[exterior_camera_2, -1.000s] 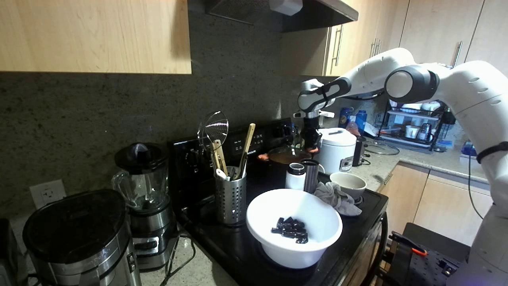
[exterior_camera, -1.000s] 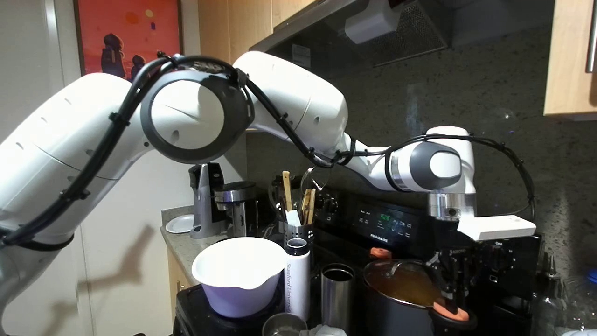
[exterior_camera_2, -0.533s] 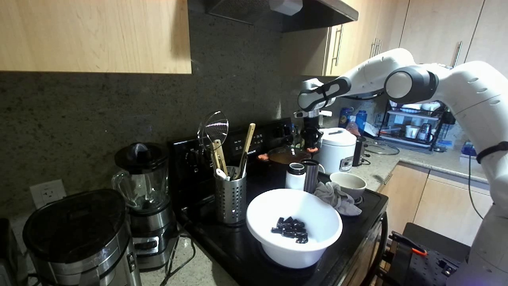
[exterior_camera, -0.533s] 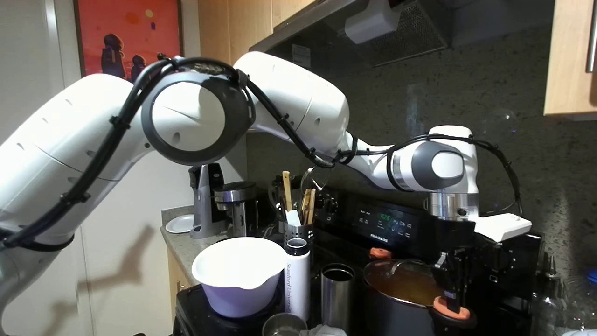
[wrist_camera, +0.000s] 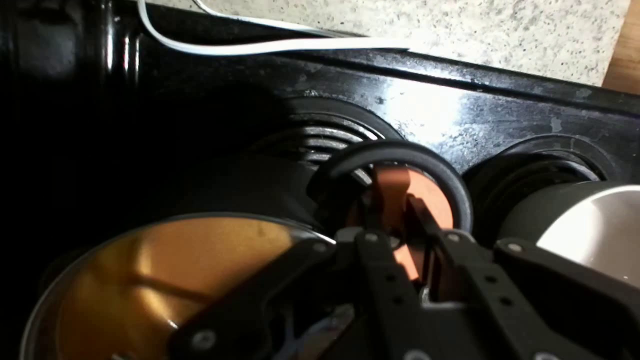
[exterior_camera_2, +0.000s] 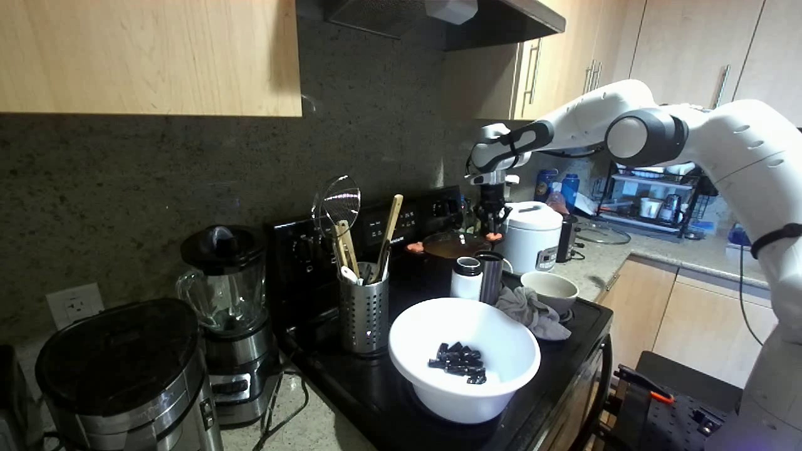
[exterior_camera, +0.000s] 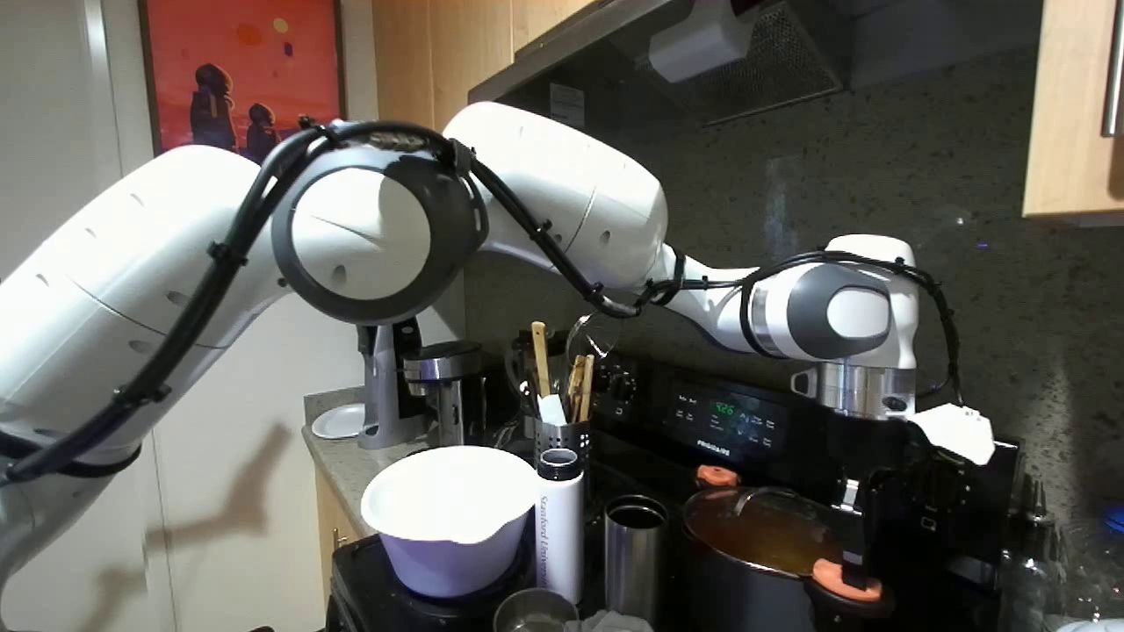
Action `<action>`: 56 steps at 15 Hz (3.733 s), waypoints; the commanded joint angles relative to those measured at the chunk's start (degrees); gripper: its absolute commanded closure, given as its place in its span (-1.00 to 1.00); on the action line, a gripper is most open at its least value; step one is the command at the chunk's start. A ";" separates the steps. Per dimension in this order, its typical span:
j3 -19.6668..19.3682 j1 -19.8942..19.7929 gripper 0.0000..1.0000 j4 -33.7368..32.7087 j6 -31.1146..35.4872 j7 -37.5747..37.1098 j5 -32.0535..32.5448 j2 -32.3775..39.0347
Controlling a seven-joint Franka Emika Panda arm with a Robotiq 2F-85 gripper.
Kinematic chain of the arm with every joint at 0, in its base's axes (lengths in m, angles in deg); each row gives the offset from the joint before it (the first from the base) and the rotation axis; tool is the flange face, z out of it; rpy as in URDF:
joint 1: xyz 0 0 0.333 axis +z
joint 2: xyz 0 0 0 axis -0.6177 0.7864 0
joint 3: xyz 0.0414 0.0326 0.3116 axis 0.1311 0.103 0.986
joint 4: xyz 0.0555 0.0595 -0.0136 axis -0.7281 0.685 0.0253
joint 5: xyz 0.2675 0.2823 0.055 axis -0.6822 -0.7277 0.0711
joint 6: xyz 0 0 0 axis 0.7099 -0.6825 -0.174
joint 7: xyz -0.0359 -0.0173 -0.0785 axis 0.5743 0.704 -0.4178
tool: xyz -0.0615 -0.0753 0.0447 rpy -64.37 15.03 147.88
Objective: Turn the seals on the handles of the pot
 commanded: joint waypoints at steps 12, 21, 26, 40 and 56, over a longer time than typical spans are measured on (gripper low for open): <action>1.75 -2.08 0.91 -7.82 -10.22 25.07 -4.24 3.44; 31.09 -15.15 0.91 0.39 -9.00 28.39 14.46 0.52; 27.69 -15.25 0.10 1.72 -8.68 29.58 10.95 -1.69; 24.93 -13.84 -1.00 5.36 -3.12 -16.08 4.50 -8.75; 4.23 5.07 -1.00 18.36 5.96 -54.46 -0.07 -22.03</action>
